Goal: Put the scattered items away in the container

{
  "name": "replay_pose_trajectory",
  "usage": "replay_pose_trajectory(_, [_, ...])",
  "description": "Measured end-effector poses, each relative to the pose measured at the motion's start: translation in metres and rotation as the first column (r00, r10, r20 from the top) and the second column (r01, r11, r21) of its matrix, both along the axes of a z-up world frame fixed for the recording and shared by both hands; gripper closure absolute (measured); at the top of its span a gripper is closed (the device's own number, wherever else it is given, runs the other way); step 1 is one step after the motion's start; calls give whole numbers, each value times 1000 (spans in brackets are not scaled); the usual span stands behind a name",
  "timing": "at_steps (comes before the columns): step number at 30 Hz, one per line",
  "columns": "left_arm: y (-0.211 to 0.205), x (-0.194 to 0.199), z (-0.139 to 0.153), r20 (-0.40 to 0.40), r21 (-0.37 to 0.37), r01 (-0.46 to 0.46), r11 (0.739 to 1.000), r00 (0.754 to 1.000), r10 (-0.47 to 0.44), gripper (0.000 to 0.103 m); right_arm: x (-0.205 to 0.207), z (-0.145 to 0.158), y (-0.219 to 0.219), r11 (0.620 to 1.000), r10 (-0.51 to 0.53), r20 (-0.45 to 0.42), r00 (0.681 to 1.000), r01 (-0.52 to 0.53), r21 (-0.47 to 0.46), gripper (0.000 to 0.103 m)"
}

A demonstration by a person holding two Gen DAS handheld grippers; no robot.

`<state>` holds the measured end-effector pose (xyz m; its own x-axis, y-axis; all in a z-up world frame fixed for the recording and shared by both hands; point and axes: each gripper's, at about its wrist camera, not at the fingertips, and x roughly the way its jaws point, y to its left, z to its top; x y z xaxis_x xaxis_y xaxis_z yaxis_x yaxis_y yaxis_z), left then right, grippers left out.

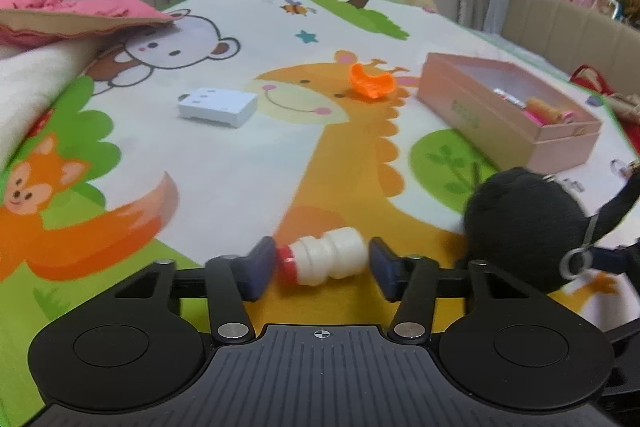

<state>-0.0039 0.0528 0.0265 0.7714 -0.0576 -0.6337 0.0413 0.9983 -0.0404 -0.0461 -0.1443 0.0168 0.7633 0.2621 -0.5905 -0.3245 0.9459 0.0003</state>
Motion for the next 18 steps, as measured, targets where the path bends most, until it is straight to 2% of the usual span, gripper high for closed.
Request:
replay_pose_trajectory(6, [15, -6, 1, 6, 4, 34, 999, 999, -34, 51, 2, 0, 0, 1000, -2, -2, 1000, 2, -3, 0])
replay_pose_trajectory(9, [21, -11, 2, 3, -5, 46, 999, 999, -46, 51, 2, 5, 3, 1000, -8, 20, 1000, 9, -20, 0])
replay_pose_trajectory(14, [26, -20, 3, 1, -21, 66, 998, 998, -66, 51, 12, 18, 10, 1000, -29, 45, 999, 29, 3, 0])
replay_pose_trajectory(15, [26, -21, 3, 1, -25, 70, 997, 998, -70, 51, 15, 19, 13, 1000, -18, 49, 999, 19, -8, 3])
replay_pose_trajectory(17, [27, -24, 2, -1, -30, 79, 996, 997, -79, 51, 18, 20, 21, 999, 8, 43, 999, -6, -46, 14])
replay_pose_trajectory(18, [27, -26, 2, -2, -31, 84, 996, 996, -84, 51, 19, 19, 24, 998, 15, 34, 999, -13, -64, 26])
